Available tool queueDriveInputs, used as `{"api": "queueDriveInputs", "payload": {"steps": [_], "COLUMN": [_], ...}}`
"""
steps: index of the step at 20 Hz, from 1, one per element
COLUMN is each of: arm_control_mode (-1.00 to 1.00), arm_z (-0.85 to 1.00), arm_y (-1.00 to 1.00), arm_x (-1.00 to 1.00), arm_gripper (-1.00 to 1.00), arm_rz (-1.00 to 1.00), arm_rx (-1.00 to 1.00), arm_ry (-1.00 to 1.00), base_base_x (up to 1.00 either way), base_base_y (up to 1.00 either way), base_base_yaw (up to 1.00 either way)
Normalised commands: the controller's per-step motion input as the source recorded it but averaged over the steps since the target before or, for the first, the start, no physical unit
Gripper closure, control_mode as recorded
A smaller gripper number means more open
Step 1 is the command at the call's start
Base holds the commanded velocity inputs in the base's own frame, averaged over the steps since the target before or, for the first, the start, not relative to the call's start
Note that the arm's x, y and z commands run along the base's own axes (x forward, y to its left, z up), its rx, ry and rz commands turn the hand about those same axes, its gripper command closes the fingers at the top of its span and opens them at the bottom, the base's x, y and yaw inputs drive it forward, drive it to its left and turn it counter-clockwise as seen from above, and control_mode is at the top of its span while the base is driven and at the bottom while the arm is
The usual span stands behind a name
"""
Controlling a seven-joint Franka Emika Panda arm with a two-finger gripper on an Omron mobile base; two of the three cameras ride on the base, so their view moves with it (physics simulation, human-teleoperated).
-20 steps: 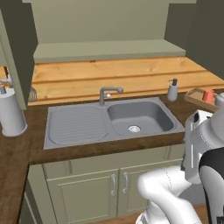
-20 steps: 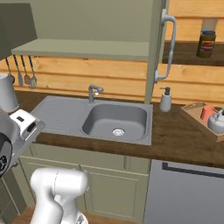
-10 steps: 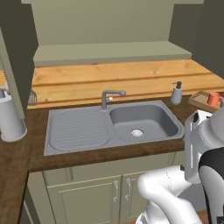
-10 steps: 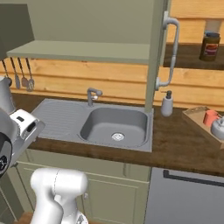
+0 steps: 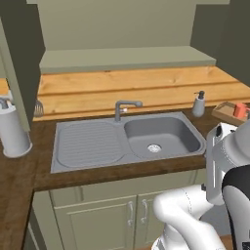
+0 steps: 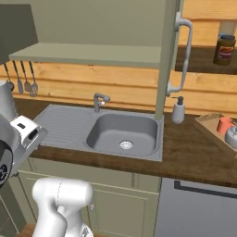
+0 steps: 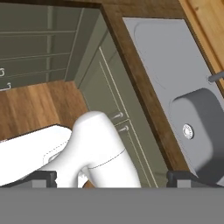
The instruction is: Pick the kettle from the counter and place it on the tray. Then pick the mug from the cabinet and place it on the tray. Then close the cabinet doors.
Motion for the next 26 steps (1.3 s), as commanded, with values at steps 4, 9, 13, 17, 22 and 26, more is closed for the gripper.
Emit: {"api": "queueDriveInputs", "payload": {"steps": [4,9,13,17,22,26], "arm_control_mode": [1.00,1.00,1.00,1.00,1.00,1.00], "arm_z": [0.00,0.00,0.00,0.00,0.00,0.00], "arm_y": [0.00,0.00,0.00,0.00,0.00,0.00], "arm_x": [0.00,0.00,0.00,0.00,0.00,0.00], "arm_gripper": [-1.00,-1.00,-1.00,-1.00,-1.00,-1.00], "arm_rz": [0.00,0.00,0.00,0.00,0.00,0.00], "arm_rx": [0.00,0.00,0.00,0.00,0.00,0.00], "arm_ry": [0.00,0.00,0.00,0.00,0.00,0.00], "base_base_x": [0.00,0.05,0.10,0.03,0.00,-0.10], "base_base_y": [0.27,0.27,0.21,0.10,0.01,-0.01], "base_base_yaw": [0.01,0.00,0.00,0.00,0.00,-0.01]}}
